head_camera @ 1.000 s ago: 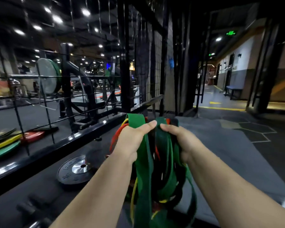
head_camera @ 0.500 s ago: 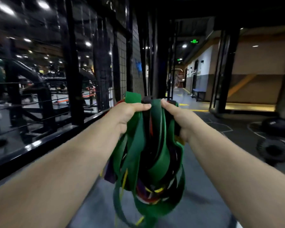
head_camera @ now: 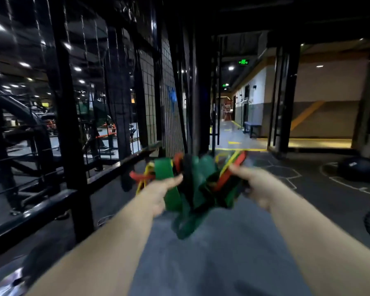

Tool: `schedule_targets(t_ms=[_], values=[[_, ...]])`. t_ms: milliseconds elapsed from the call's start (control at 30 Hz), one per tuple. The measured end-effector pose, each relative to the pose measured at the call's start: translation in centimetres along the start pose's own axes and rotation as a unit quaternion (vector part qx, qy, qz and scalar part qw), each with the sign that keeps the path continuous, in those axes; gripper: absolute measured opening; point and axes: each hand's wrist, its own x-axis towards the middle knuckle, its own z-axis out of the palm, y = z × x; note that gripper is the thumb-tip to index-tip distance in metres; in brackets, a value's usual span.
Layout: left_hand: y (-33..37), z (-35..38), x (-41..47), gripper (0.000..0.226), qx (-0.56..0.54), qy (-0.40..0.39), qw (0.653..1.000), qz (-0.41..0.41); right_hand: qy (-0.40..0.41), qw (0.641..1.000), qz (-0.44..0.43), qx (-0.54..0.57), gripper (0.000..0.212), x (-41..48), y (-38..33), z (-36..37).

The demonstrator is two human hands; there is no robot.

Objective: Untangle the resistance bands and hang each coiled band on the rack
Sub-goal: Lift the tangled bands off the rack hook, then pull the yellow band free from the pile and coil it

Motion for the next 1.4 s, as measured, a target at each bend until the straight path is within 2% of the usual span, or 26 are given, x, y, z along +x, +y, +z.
schedule_targets(t_ms=[100, 133, 167, 200, 233, 300, 333, 500, 600, 700, 833, 967, 1100, 1167, 1267, 1400], values=[[-10.1, -1.5, -0.1, 0.024, 0.07, -0.001, 0.989, -0.129, 0.072, 0.965, 0.13, -0.215, 0.032, -0.9, 8.1, -0.8], [-12.8, -1.8, -0.5, 0.021, 0.106, 0.011, 0.984, -0.145, 0.092, 0.951, 0.161, -0.249, 0.056, -1.3, 10.2, -1.1], [-15.0, -2.0, -0.8, 0.023, 0.149, 0.047, 0.977, -0.145, 0.101, 0.939, 0.183, -0.274, 0.079, -1.6, 12.1, -1.4], [-16.6, -2.0, -1.2, 0.032, 0.19, 0.097, 0.968, -0.135, 0.1, 0.932, 0.192, -0.291, 0.093, -2.0, 13.5, -1.5], [-17.4, -2.0, -1.7, 0.048, 0.222, 0.148, 0.955, -0.126, 0.098, 0.926, 0.19, -0.31, 0.097, -2.2, 14.5, -1.5], [-17.8, -1.7, -2.9, 0.076, 0.292, 0.218, 0.924, -0.118, 0.091, 0.917, 0.182, -0.342, 0.09, -2.9, 15.1, -1.0], [-17.7, -1.6, -3.4, 0.081, 0.331, 0.234, 0.908, -0.108, 0.087, 0.913, 0.182, -0.355, 0.088, -3.0, 15.3, -0.8], [-16.7, -1.4, -4.5, 0.074, 0.425, 0.238, 0.873, -0.022, 0.133, 0.869, 0.146, -0.454, 0.08, -3.7, 16.3, 0.5], [-16.7, -1.4, -3.9, 0.07, 0.452, 0.206, 0.868, -0.016, 0.154, 0.849, 0.098, -0.495, 0.073, -3.8, 17.2, 1.5], [-18.0, -1.7, -3.0, 0.075, 0.451, 0.172, 0.875, -0.036, 0.137, 0.857, 0.063, -0.493, 0.069, -3.3, 18.3, 2.3], [-19.7, -1.5, -2.1, 0.092, 0.44, 0.146, 0.884, -0.059, 0.071, 0.876, 0.07, -0.473, 0.083, -2.1, 20.3, 3.2], [-20.5, -1.1, -0.7, 0.093, 0.432, 0.148, 0.889, -0.044, 0.051, 0.872, 0.109, -0.474, 0.099, -0.4, 21.5, 3.6], [-20.5, -1.2, 0.4, 0.089, 0.538, 0.118, 0.833, -0.056, 0.071, 0.849, 0.125, -0.509, 0.104, 1.2, 22.5, 4.0], [-20.5, -1.5, 0.9, 0.079, 0.536, 0.116, 0.836, -0.027, 0.091, 0.856, 0.123, -0.494, 0.089, 1.9, 22.6, 4.0], [-20.0, -2.3, 1.5, 0.06, 0.494, 0.129, 0.86, 0.0, 0.121, 0.897, 0.095, -0.415, 0.051, 2.8, 22.0, 3.4], [-17.6, -3.3, 1.9, 0.05, 0.423, 0.154, 0.893, 0.023, 0.189, 0.925, 0.097, -0.316, 0.034, 3.9, 20.2, 1.6]])
